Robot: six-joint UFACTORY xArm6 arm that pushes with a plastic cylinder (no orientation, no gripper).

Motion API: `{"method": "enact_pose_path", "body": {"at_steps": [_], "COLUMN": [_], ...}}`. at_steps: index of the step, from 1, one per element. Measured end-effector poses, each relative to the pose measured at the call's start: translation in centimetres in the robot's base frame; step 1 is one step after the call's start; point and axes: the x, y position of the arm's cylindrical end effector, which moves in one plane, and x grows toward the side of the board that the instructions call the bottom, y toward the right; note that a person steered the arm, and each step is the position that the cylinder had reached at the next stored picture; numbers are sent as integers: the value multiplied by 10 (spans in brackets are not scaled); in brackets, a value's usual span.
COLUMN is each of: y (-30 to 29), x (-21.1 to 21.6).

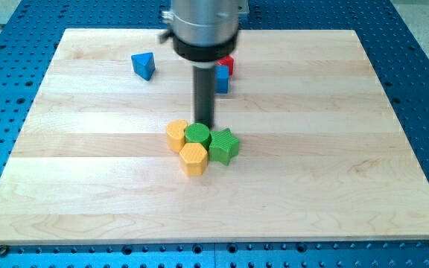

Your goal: Place the triangle above the green circle

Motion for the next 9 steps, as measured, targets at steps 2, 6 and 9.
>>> {"method": "enact_pose_path", "body": {"at_steps": [2,6,9], "y": [-168,-17,-60], "x": [-95,-50,-14]}}
